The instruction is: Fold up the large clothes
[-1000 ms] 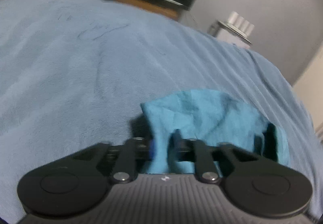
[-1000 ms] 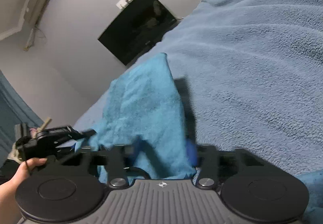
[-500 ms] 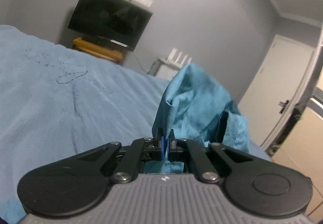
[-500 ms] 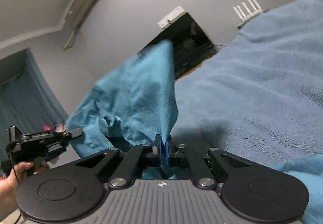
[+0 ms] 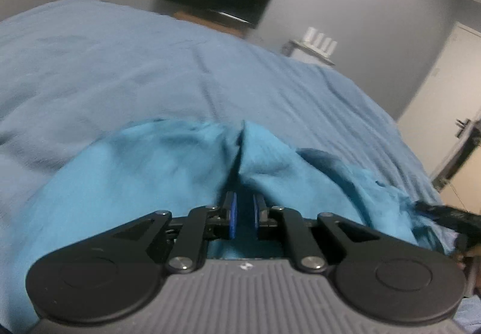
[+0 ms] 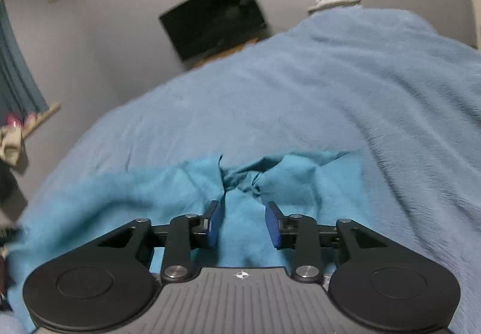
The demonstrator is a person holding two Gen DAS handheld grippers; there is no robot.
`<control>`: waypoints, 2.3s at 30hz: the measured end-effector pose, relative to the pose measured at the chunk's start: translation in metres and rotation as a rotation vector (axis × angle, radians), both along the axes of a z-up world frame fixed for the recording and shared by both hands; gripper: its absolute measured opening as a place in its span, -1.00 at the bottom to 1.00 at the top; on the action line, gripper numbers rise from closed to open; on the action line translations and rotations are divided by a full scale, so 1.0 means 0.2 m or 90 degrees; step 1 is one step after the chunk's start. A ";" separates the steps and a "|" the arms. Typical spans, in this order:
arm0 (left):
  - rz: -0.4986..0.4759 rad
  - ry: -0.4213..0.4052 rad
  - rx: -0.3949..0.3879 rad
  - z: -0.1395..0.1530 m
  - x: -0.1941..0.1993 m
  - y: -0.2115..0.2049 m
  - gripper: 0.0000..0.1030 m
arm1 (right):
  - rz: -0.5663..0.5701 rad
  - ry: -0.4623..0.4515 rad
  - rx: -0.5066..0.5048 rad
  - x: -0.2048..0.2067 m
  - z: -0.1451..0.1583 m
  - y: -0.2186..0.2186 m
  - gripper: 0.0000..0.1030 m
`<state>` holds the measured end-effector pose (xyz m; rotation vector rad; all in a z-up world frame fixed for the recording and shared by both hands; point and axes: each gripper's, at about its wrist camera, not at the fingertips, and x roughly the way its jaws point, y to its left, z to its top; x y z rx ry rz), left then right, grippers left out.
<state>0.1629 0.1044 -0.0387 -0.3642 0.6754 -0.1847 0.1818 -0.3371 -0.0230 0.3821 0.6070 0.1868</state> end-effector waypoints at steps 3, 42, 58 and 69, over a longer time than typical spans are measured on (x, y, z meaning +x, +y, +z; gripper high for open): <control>0.037 -0.048 0.003 0.09 -0.12 -0.01 -0.01 | 0.029 -0.042 -0.002 -0.07 0.08 0.07 0.02; -0.002 0.047 0.028 0.03 -0.29 -0.49 0.46 | -0.269 0.084 0.051 -0.56 0.25 -0.16 0.81; 0.126 0.071 0.047 0.16 0.15 0.28 0.58 | -0.162 0.070 -0.024 0.05 0.07 -0.15 0.83; 0.058 0.166 0.053 -0.11 0.64 0.39 0.58 | -0.114 0.108 -0.075 0.36 -0.16 -0.14 0.81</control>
